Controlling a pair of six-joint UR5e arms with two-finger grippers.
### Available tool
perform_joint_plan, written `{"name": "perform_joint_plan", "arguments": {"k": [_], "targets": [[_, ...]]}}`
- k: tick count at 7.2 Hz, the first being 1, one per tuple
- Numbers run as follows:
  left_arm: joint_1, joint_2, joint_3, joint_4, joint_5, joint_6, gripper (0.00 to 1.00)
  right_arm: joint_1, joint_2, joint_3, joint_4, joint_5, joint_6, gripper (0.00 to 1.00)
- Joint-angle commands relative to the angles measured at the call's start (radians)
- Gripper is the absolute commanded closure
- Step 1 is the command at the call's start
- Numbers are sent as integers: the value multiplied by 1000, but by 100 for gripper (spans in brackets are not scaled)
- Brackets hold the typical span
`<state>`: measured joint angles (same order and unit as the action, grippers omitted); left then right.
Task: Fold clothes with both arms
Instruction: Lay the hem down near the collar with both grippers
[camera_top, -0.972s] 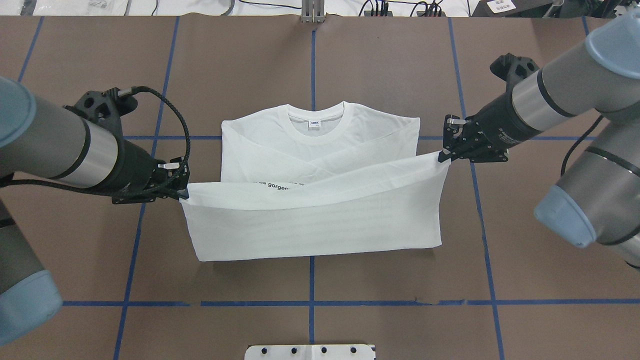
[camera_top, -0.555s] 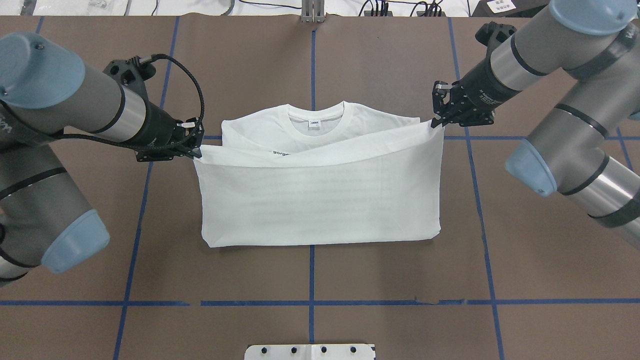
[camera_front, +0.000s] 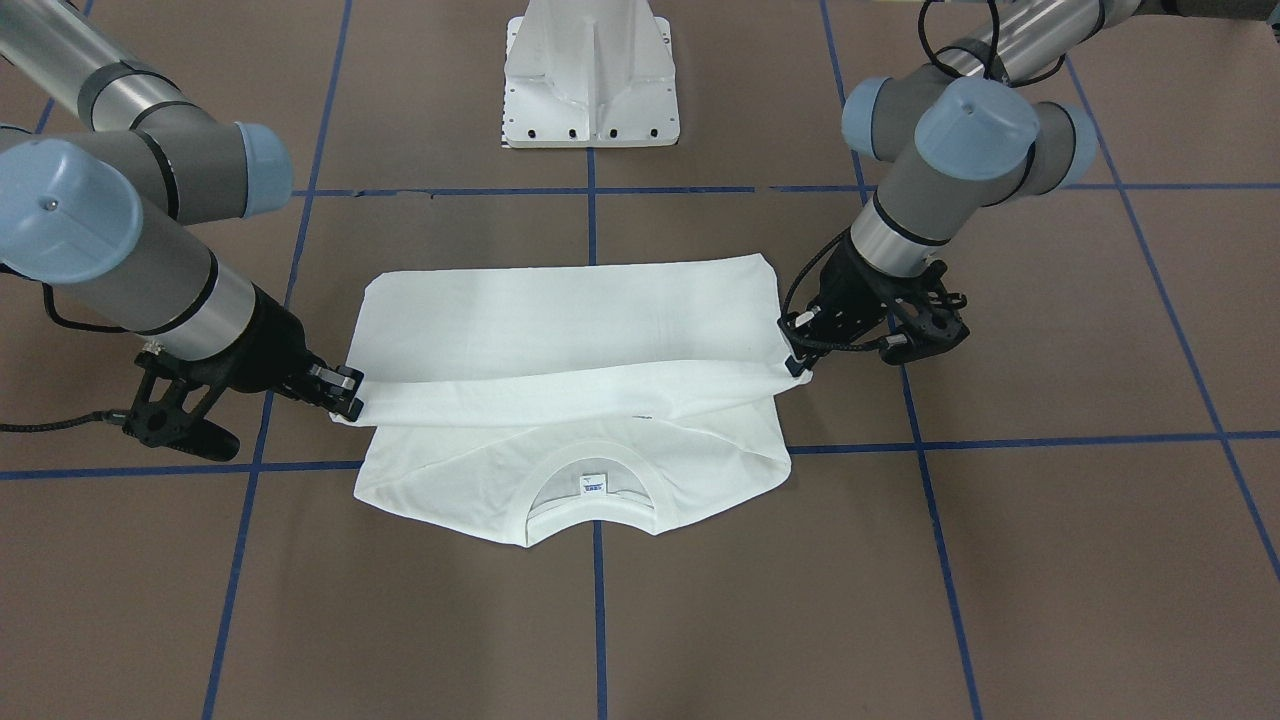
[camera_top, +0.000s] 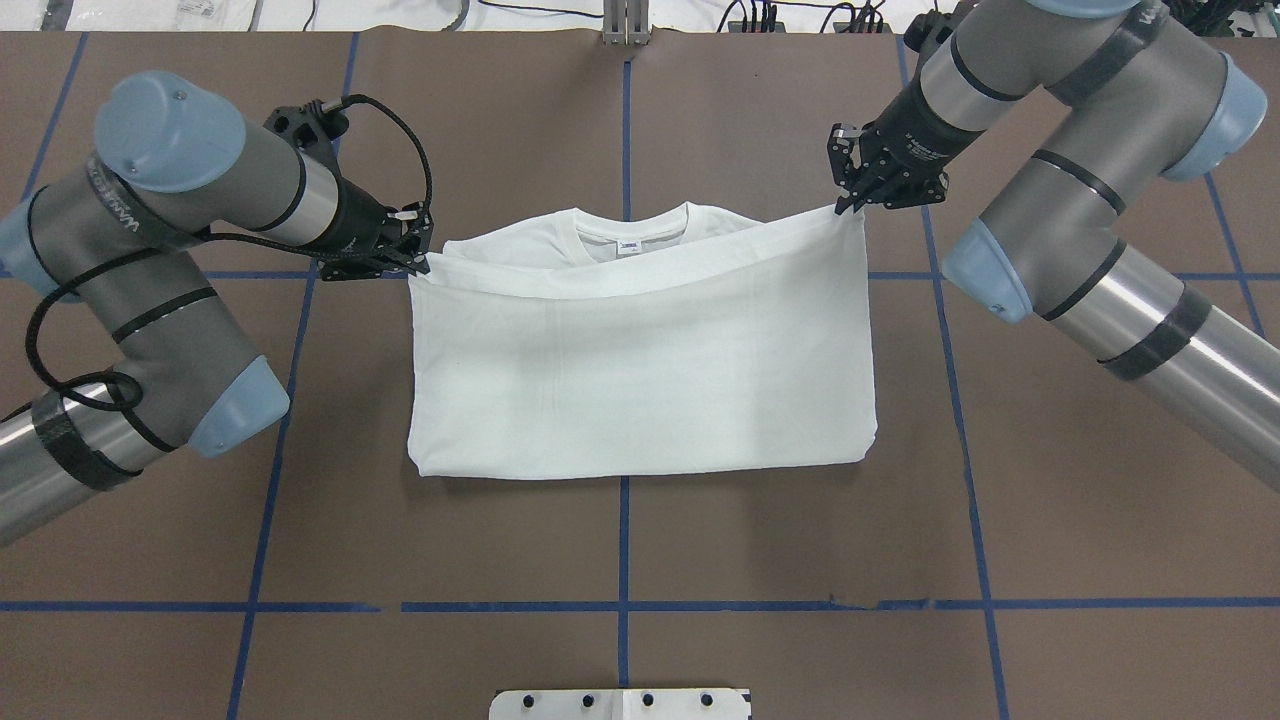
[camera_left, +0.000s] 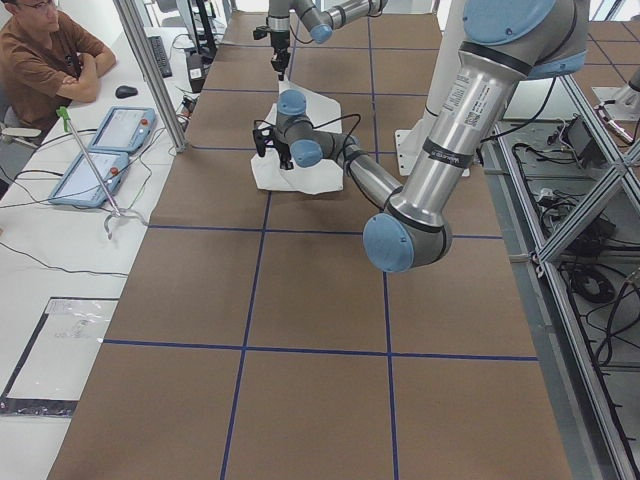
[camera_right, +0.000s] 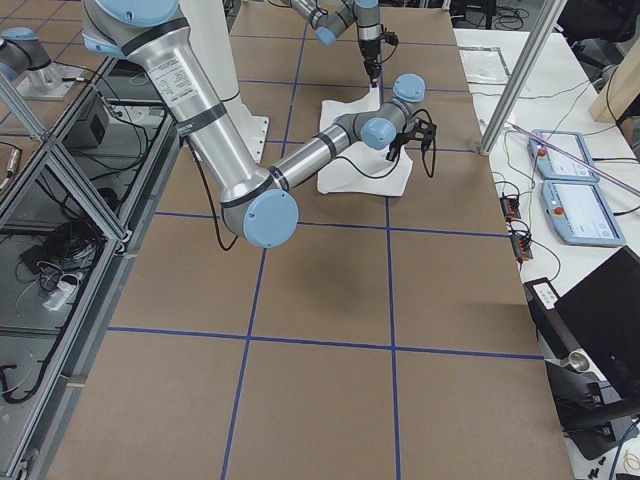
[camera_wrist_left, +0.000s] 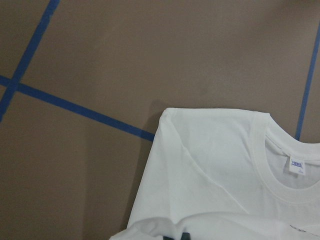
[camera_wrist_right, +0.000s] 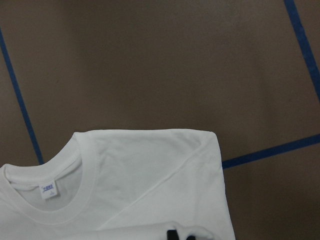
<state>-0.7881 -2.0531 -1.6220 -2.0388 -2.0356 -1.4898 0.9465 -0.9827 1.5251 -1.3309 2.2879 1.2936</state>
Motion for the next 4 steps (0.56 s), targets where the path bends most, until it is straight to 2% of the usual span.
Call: {"name": "perform_joint_plan", "arguments": {"k": [1, 4], "targets": [[-16, -12, 88, -70, 3, 2, 100, 1, 24, -130, 114, -4, -11, 100], [-28, -25, 138, -106, 5, 2, 100, 12, 22, -143, 116, -4, -11, 100]]}}
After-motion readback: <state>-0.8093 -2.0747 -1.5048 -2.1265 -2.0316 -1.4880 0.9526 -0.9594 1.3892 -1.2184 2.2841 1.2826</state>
